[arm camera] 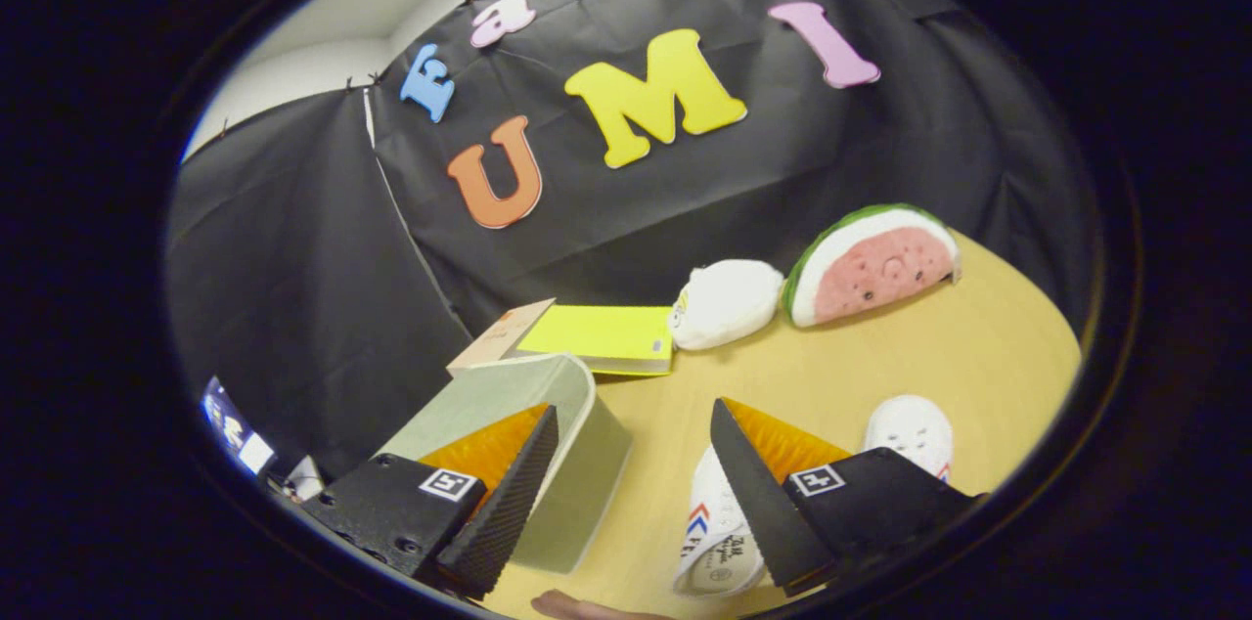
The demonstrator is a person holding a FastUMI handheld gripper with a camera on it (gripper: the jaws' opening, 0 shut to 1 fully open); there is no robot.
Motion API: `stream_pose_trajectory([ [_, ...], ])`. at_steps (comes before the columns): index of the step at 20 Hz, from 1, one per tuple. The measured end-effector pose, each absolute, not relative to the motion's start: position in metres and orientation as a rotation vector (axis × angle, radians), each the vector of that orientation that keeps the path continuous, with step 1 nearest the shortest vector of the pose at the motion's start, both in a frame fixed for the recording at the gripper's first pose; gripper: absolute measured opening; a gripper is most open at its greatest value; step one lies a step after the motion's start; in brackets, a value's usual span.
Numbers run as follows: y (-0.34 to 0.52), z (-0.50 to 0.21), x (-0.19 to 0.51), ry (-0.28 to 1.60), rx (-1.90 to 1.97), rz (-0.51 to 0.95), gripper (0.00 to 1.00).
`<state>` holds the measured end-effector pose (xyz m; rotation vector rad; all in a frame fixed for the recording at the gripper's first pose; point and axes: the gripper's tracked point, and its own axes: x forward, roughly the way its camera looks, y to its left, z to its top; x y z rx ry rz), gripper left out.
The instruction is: Open the storage box then place both shoes into the box .Put the left shoe in first, then the right shoe, with the right side of both shoes facing outward in a uniform manner.
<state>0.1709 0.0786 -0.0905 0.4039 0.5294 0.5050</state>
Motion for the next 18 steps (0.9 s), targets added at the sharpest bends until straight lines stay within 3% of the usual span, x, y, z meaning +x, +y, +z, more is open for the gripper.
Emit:
stream_pose_trajectory([
  [10,0.155,-0.102,0.182,0.876,0.826,1.033,0.99],
  [18,0.173,-0.116,0.181,1.004,0.919,1.126,0.98],
])
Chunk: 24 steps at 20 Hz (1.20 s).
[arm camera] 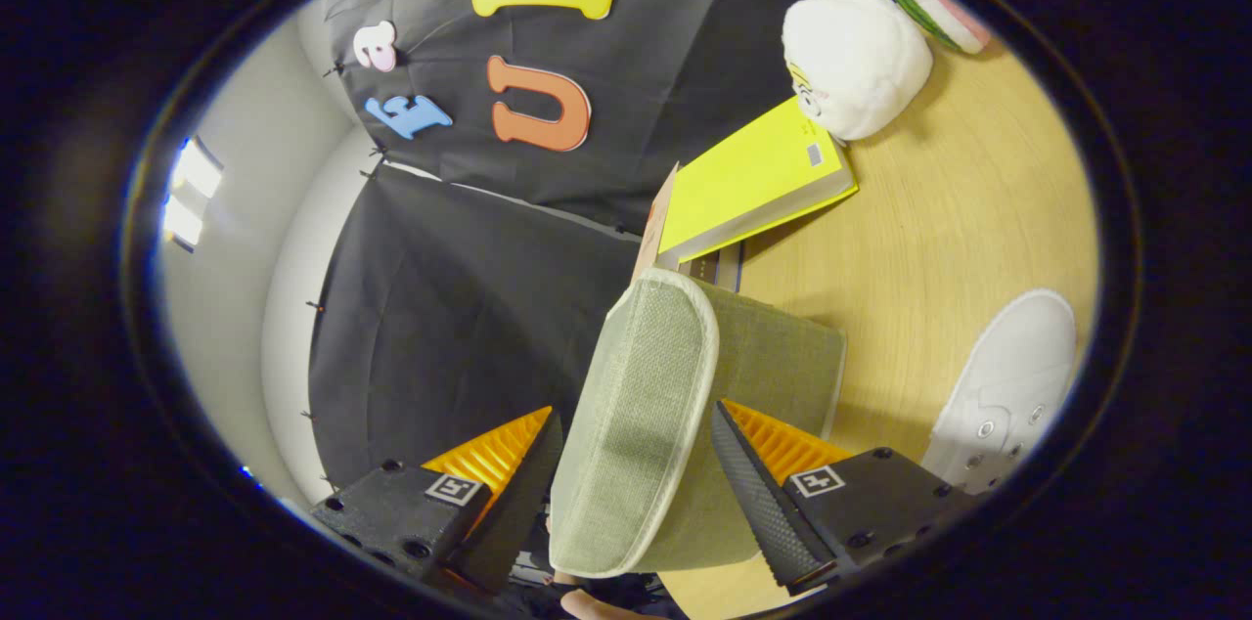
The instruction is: Open the storage box then place both shoes into the box .Put the left shoe in first, then the right shoe, with the right side of both shoes facing outward in a uniform manner.
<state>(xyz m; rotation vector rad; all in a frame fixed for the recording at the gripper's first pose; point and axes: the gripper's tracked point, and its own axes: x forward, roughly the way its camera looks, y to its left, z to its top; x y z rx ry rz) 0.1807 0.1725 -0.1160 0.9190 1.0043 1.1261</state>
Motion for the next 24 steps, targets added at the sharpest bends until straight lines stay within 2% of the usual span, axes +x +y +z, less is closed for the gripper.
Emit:
stream_pose_trajectory([
  [3,0.18,-0.123,0.172,1.067,0.937,1.162,0.97],
  [6,0.181,-0.126,0.173,1.105,0.973,1.147,0.9],
  [11,0.177,-0.121,0.17,1.071,0.966,1.138,0.65],
  [14,0.173,-0.116,0.172,1.055,0.986,1.088,0.57],
  [17,0.176,-0.108,0.165,1.043,0.978,1.069,0.38],
  [18,0.177,-0.103,0.162,1.041,0.969,1.077,0.37],
  [21,0.178,-0.093,0.158,1.028,0.941,1.051,0.15],
  [24,0.177,-0.078,0.155,1.008,0.921,1.035,0.09],
])
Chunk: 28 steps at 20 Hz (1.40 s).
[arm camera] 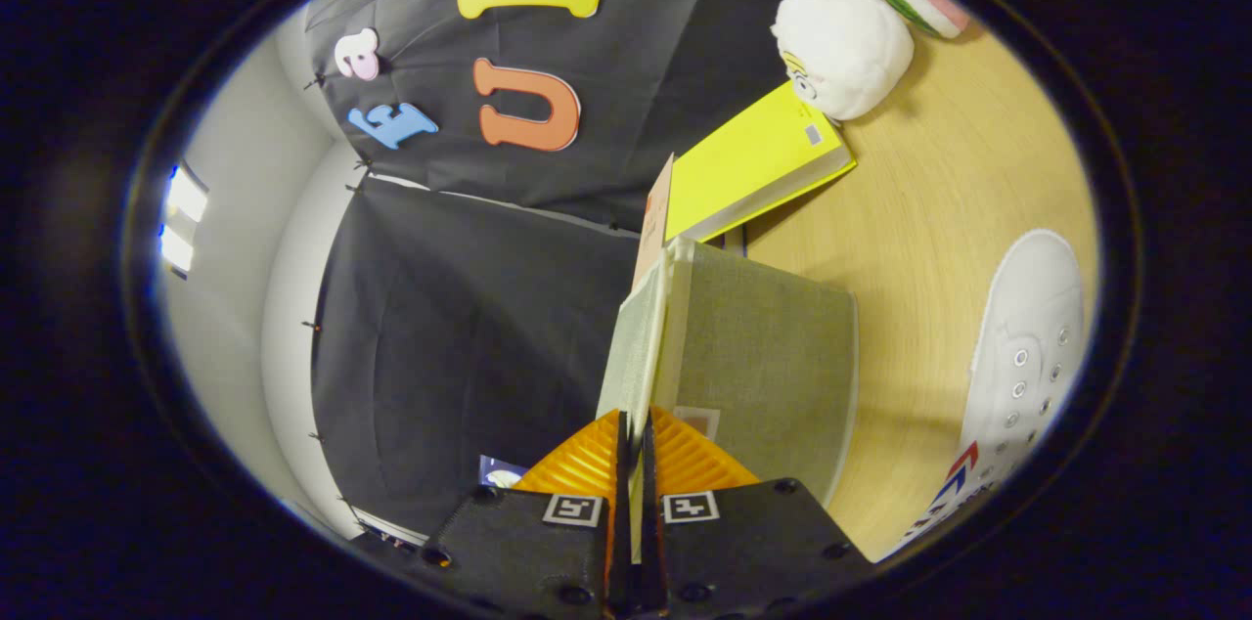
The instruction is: Open the storage box then place both shoes into the box .Put the left shoe in first, then the right shoe, with the right side of both shoes facing outward in a uniform manner.
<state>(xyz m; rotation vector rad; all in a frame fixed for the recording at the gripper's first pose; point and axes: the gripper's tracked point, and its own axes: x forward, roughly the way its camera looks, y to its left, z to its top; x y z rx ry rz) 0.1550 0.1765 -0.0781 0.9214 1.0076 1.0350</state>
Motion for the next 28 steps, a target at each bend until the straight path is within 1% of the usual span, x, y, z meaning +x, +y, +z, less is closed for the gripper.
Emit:
stream_pose_trajectory([
  [7,0.201,-0.003,0.138,0.928,0.876,1.043,0.07],
  [13,0.262,0.047,0.125,0.916,0.837,1.047,0.07],
  [17,0.311,0.071,0.116,0.918,0.789,1.056,0.07],
  [24,0.402,0.078,0.113,0.946,0.708,1.057,0.08],
  [26,0.429,0.075,0.113,0.927,0.682,1.054,0.11],
  [27,0.434,0.078,0.114,0.91,0.669,1.059,0.16],
  [28,0.441,0.073,0.112,0.912,0.641,1.049,0.29],
])
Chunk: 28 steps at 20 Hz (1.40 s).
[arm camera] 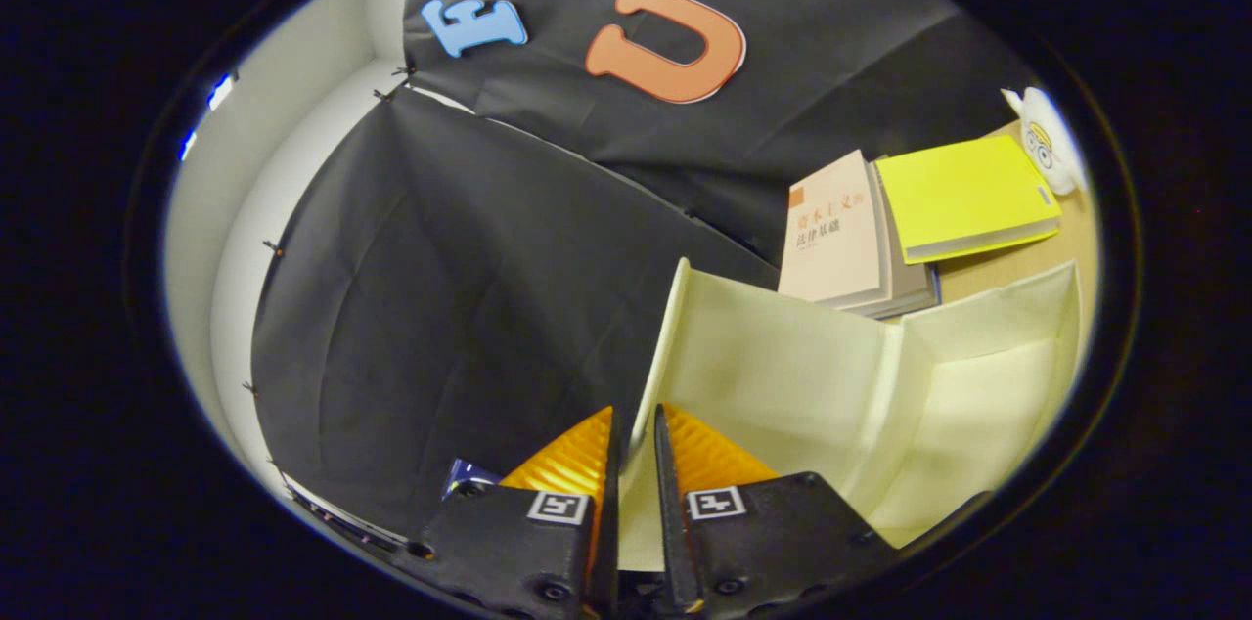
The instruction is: Open the storage box then place both shoes into the box .Put the left shoe in first, then the right shoe, with the right side of both shoes facing outward in a uniform manner.
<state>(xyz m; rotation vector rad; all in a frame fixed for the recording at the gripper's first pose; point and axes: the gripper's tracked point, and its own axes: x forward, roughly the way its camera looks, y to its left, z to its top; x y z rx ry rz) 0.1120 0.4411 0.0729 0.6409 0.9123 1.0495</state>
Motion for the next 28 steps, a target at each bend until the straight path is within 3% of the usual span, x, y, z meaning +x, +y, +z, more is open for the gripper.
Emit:
stream_pose_trajectory([
  [6,0.438,0.046,0.122,0.91,0.505,0.915,0.99],
  [12,0.378,0.006,0.129,0.959,0.352,0.792,1.0],
  [28,0.109,-0.093,0.12,1.032,0.057,0.486,1.0],
])
